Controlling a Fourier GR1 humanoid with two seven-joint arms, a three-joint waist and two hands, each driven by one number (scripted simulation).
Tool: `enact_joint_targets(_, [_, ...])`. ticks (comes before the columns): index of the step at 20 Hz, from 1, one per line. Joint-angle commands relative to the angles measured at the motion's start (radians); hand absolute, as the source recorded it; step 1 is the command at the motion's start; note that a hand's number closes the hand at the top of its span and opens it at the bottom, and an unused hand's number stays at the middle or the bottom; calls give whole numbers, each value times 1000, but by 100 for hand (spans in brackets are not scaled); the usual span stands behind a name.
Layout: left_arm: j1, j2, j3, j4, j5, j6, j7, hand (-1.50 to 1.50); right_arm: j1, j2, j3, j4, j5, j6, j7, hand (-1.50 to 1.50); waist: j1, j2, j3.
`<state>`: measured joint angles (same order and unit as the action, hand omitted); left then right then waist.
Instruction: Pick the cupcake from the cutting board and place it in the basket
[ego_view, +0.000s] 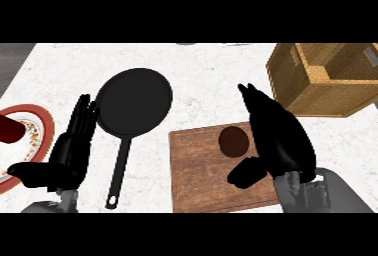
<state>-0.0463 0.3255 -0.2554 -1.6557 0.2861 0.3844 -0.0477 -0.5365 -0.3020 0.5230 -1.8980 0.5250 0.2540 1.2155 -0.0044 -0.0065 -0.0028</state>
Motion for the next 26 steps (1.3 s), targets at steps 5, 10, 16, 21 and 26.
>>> enact_joint_targets(5, [-21,-10,32,58,-3,-34,-22,0,68,100,61,31,113,10,174,-150,-2,5,2])
enact_joint_targets(10, [20,-21,20,-37,-26,-10,34,0,161,62,12,-25,131,45,74,-150,0,3,3])
enact_joint_targets(16, [-25,-36,73,56,-7,-63,-4,0,157,197,75,114,291,-10,46,-150,1,6,2])
enact_joint_targets(21, [17,-61,26,-49,-69,-25,40,0,140,164,-68,181,285,24,-76,-150,7,6,3])
enact_joint_targets(26, [-5,-87,54,27,-67,-71,15,0,161,247,-53,236,359,4,-94,-150,6,7,3])
